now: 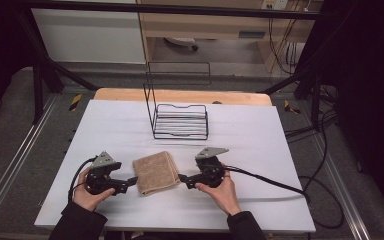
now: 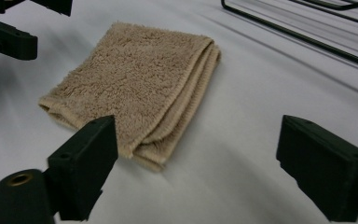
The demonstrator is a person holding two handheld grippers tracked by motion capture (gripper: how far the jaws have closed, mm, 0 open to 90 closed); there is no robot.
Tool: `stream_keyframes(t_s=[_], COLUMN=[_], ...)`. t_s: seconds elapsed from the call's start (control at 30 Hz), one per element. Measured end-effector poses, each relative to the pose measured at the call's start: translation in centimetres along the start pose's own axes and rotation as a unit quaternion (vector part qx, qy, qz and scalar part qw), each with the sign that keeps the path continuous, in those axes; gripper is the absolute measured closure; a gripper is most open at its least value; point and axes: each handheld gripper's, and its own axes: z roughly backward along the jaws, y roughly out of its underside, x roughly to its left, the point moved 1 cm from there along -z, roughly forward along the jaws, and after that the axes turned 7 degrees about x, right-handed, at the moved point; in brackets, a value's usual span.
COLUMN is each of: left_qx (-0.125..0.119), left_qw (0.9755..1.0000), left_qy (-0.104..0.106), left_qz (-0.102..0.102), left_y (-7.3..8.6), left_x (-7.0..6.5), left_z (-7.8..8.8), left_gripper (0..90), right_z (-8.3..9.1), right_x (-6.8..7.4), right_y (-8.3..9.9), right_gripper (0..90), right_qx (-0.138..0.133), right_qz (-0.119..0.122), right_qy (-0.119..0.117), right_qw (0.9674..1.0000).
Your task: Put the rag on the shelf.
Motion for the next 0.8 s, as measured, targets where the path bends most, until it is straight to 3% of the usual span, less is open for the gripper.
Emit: stream_keyframes(t_s=[0.33, 0.5, 0.8], left_qx=[-0.004, -0.003, -0.004], left_qw=[0.9998, 0.9997, 0.9995], left_qy=[-0.008, -0.01, -0.012], left_qz=[0.017, 0.021, 0.028], left_y=[0.2, 0.2, 0.2], left_x=[1.0, 1.2, 1.3], left_z=[0.2, 0.2, 0.2], left_gripper=[11.9, 12.3, 12.6], right_z=[-3.7, -4.4, -4.6], right_x=[0.9, 0.8, 1.4], right_y=[-1.2, -0.8, -0.4], right_gripper=[40.0, 48.2, 67.5], right_qx=[0.022, 0.044, 0.051], right_qz=[-0.015, -0.016, -0.035], right_qy=[-0.015, -0.012, -0.028], right_qw=[0.9995, 0.9988, 0.9977])
